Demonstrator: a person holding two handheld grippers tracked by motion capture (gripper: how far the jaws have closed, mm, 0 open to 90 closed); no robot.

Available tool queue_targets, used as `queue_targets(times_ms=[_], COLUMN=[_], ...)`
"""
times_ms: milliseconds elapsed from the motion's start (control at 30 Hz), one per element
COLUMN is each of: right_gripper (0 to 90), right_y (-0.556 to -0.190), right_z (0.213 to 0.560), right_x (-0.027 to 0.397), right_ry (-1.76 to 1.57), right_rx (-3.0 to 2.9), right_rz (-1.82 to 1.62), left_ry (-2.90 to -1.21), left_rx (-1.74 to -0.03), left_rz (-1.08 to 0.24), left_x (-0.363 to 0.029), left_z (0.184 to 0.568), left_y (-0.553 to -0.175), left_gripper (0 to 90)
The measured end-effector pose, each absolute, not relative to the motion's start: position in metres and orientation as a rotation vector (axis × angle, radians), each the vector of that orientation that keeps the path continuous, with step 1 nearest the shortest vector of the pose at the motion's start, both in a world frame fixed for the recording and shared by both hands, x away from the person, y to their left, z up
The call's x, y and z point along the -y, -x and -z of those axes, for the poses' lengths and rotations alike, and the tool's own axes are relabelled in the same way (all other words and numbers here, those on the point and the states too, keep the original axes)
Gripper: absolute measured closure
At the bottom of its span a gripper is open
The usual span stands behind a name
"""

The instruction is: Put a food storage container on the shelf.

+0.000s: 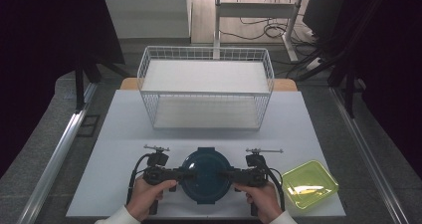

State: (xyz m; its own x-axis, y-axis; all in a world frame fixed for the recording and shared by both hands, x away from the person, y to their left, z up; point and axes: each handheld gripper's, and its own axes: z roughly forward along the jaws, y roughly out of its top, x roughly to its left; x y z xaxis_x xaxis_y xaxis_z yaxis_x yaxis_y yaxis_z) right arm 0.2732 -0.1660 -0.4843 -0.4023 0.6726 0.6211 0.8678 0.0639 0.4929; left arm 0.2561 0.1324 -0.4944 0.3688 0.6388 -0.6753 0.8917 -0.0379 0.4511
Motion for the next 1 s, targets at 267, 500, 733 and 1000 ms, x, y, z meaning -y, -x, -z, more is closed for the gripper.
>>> queue_targets(times_ms=[267,500,733,1000], right_gripper=[33.7,33.7,33.7,33.7], right_y=[-0.273,-0.273,-0.276,-0.28], right_z=[0.476,0.466,0.451,0.426], right_x=[0.164,0.159,0.153,0.148], right_ry=[1.554,1.541,1.538,1.532], right_rx=[2.136,2.156,2.177,2.199], right_rz=[1.289,1.317,1.355,1.41], left_ry=[-1.755,-1.762,-1.749,-1.749], left_rx=[-1.333,-1.307,-1.291,-1.257], left_rz=[0.34,0.316,0.305,0.27], left_x=[-0.135,-0.14,-0.146,-0.152], left_z=[0.487,0.475,0.461,0.435], left_y=[-0.256,-0.258,-0.263,-0.271], left_gripper=[34.6,34.6,34.7,34.7])
